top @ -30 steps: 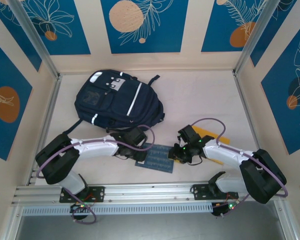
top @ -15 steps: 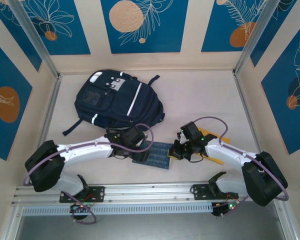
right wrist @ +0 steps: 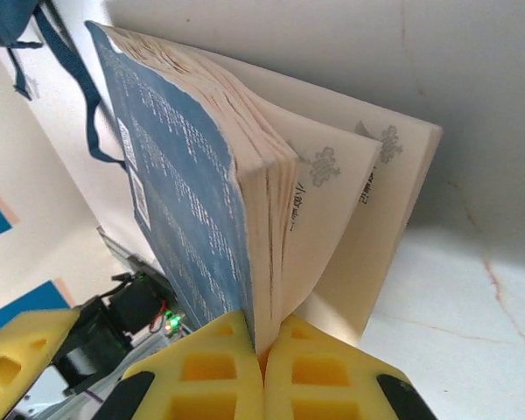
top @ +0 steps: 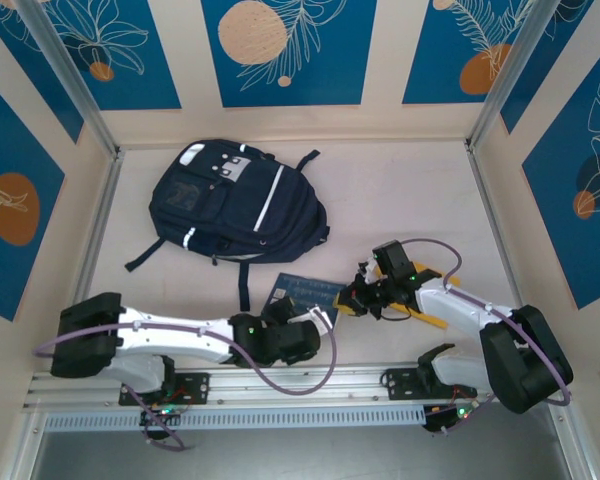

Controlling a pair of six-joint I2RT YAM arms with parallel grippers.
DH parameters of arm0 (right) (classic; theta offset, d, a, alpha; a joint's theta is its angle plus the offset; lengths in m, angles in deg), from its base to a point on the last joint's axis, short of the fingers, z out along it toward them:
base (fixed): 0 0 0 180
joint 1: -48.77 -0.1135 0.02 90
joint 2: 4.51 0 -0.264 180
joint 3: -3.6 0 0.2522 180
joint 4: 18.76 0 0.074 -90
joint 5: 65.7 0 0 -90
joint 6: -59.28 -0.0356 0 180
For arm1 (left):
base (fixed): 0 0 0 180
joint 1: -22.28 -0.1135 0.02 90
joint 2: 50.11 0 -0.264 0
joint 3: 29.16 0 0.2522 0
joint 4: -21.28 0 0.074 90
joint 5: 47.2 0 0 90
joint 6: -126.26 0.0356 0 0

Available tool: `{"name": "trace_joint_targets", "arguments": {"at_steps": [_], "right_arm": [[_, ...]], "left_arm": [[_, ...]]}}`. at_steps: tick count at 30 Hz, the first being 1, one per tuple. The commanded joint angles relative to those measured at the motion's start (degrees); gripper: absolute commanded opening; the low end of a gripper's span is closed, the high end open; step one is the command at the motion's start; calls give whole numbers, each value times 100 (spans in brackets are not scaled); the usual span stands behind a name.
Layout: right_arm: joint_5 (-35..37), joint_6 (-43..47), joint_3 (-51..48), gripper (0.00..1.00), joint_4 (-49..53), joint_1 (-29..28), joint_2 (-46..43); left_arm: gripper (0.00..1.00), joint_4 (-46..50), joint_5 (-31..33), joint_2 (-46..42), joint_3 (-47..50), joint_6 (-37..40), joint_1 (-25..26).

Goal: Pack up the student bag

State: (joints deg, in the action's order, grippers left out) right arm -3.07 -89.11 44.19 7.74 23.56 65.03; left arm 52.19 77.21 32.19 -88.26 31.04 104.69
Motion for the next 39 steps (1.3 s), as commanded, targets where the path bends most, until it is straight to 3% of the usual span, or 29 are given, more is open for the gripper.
{"name": "trace_joint_targets", "arguments": {"at_steps": [1, 5, 8, 10, 12, 14, 15, 17, 21, 24, 27, 31, 35, 39], "right_arm": [[-692, -224, -85, 0, -308, 29, -125], [-820, -302, -148, 0, -385, 42, -206], [-889, -342, -185, 0, -392, 73, -288], [-917, -367, -194, 0, -369, 108, -352], [-892, -379, -198, 0, -303, 163, -484], [-827, -392, -191, 0, -210, 218, -672], [-782, -385, -175, 6, -130, 263, -790], [-602, -226, -28, 27, 208, 329, -1063], [426, 257, 524, 53, 1375, 361, -1855], [1114, 437, 729, 62, 1755, 399, -2534], [1465, 350, 551, 64, 1548, 409, -3220], [1329, -169, -133, 64, 577, 382, -3860], [991, -721, -626, 69, -740, 90, -3896], [1699, -748, -808, 80, -1754, -867, -3906]], "left_arm": [[90, -784, 1015, 413, 142, 621, 3], [86, -1256, 1367, 882, 136, 970, 3], [77, -1447, 1278, 1129, 127, 1118, -5], [60, -1434, 1348, 1187, 106, 1103, -6], [36, -1452, 1478, 1082, 137, 1065, -5], [22, -1452, 1415, 869, 220, 1096, -12], [15, -1451, 1368, 715, 273, 1110, -27], [1, -1408, 1288, 391, 356, 1080, -62], [0, -1245, 727, -490, 542, 752, -285], [0, -1165, -56, -1300, 638, 16, -679], [0, -1131, -766, -2173, 689, -1055, -1203], [0, -1281, -1565, -3119, 691, -2380, -1838], [0, -2098, -1249, -3943, 989, -3418, -1921], [0, -3031, -731, -4506, 1600, -4816, -1956]]}}
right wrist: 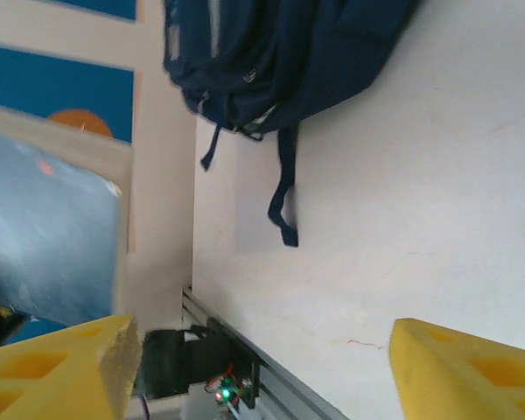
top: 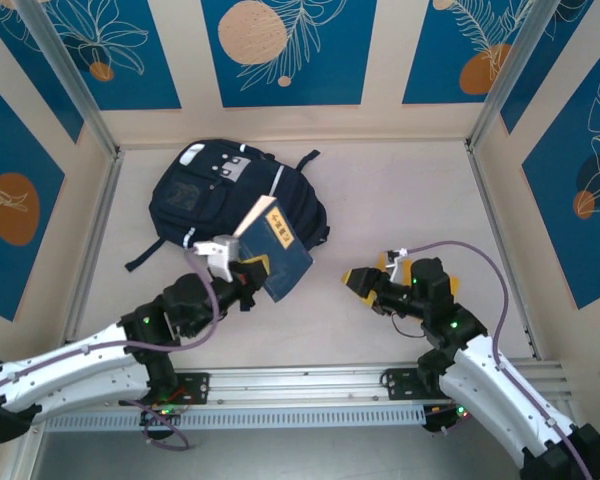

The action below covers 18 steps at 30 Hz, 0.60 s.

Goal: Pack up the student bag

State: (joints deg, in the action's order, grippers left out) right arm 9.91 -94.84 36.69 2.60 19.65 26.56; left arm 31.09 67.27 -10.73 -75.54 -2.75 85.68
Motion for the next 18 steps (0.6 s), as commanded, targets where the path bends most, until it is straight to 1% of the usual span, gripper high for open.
{"name": "trace_joint_targets", "arguments": {"at_steps": [1, 3, 6, 9, 13, 15, 18], "right_arm": [[619, -192, -92, 83, -1464, -707, -34], [975, -271, -148, 86, -2024, -1077, 114], [1342, -428, -142, 87, -2677, -1383, 442], [1541, -533, -127, 87, -3360, -1544, 865], [1750, -769, -79, 88, -3862, -1627, 1425], [1756, -859, -46, 88, -4137, -1664, 1695], [1704, -887, 109, 88, -4271, -1734, 2009]], "left_arm": [[0, -995, 314, -263, 397, -1702, -72], [0, -1076, 334, -275, 496, -2230, -132], [0, -1099, 254, -222, 542, -2741, -208], [0, -1331, 148, -159, 660, -3131, -276], [0, -1398, 34, -132, 718, -3483, -350], [0, -1398, -35, -130, 714, -3600, -379], [0, -1383, -139, -115, 724, -3709, -409]]}}
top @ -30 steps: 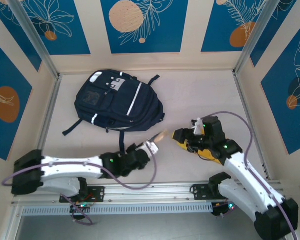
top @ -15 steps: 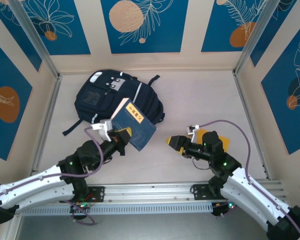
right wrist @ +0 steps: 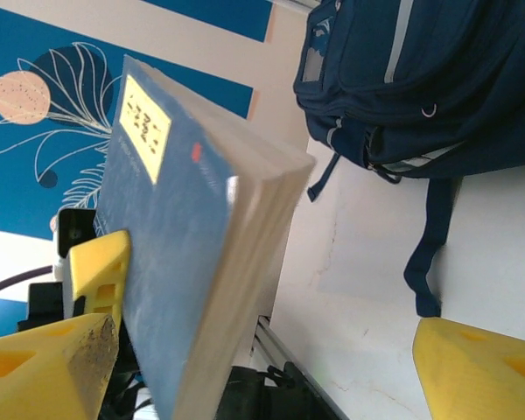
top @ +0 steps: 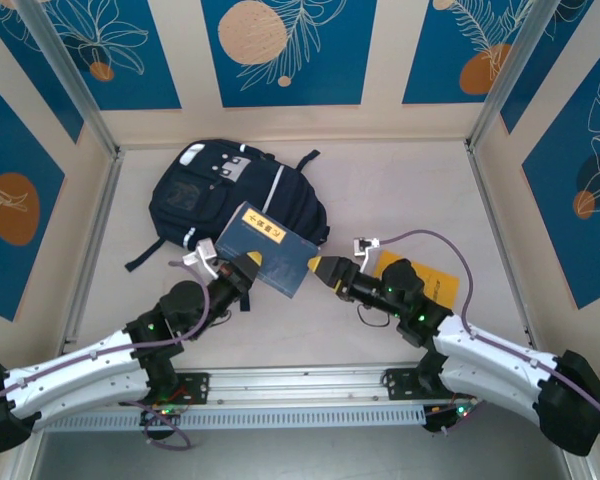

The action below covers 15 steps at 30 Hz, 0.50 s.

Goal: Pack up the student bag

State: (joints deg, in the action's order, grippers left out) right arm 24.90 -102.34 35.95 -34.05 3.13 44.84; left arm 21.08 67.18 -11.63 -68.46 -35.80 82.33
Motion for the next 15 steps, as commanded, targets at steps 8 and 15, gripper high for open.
{"name": "trace_joint_targets", "arguments": {"at_steps": [8, 15], "right_arm": [[376, -326, 307, 83, -1662, -165, 796], [445, -371, 609, 62, -2041, -162, 1100]], "left_arm": [[0, -316, -373, 198, -12, -622, -126], [0, -267, -472, 333, -21, -709, -151]]}}
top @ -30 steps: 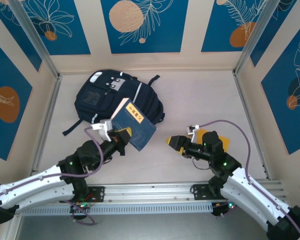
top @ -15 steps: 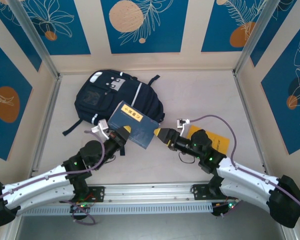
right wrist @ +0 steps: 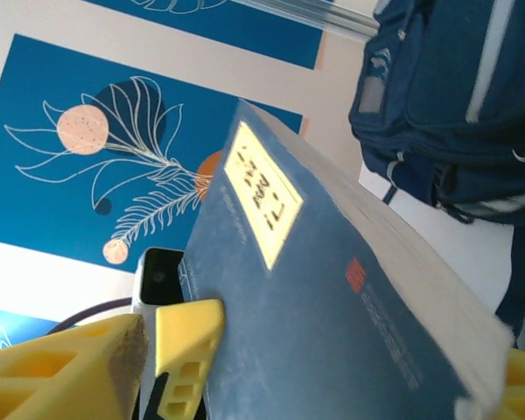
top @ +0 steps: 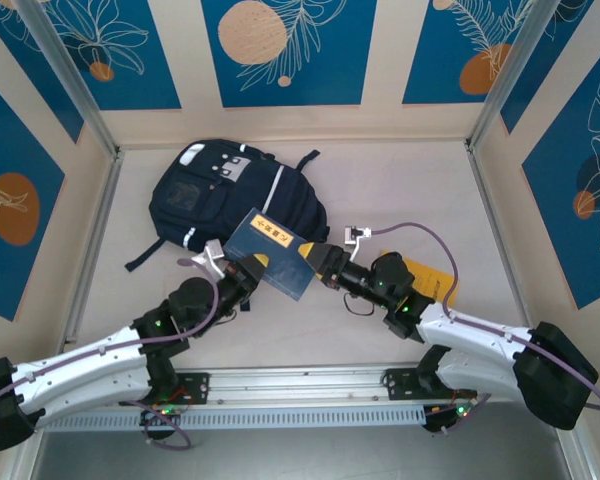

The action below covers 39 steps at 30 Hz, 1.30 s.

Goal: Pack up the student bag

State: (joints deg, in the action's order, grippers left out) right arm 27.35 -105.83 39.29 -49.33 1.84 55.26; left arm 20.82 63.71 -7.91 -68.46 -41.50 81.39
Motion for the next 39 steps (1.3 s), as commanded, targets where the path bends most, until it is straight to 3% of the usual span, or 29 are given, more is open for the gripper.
{"name": "trace_joint_targets", "arguments": {"at_steps": [1, 4, 6, 8, 10, 13, 15, 18, 22, 29, 34, 39], "right_arm": [[196, -46, 289, 54, -522, -35, 78], [313, -103, 261, 19, -431, -35, 54], [526, -102, 182, 0, -171, -32, -89], [714, 16, 110, 0, 166, -10, -327], [814, 77, 15, 0, 450, 71, -589], [860, 293, 2, 0, 1340, 301, -1184], [991, 519, 29, 0, 2073, 448, -1643], [1216, 949, 241, 0, 3564, 673, -2270], [1657, 1457, 470, 0, 5107, 852, -2803], [2381, 2095, 536, 0, 6549, 893, -3420], [2430, 2341, 418, 0, 6749, 956, -3737], [2305, 2524, 284, 0, 6719, 1104, -3962]], "left_arm": [[0, -211, -110, -53, -9, -151, -57], [0, -83, -74, -102, -10, -129, -73], [3, 6, -65, -124, -13, -74, -81], [17, 125, -63, -152, -46, 103, -117], [37, 381, -19, -198, -127, 430, -158], [68, 1198, 140, -166, -524, 1247, -219], [80, 1694, 129, 20, -944, 2133, -264], [83, 3154, 301, 886, -2079, 3471, -333], [89, 4807, 854, 2709, -3708, 4714, -465], [98, 5032, 1071, 4701, -5483, 6091, -868], [100, 5584, 1597, 6326, -7089, 6571, -1434], [100, 6037, 836, 7578, -8358, 6566, -2010]]}}
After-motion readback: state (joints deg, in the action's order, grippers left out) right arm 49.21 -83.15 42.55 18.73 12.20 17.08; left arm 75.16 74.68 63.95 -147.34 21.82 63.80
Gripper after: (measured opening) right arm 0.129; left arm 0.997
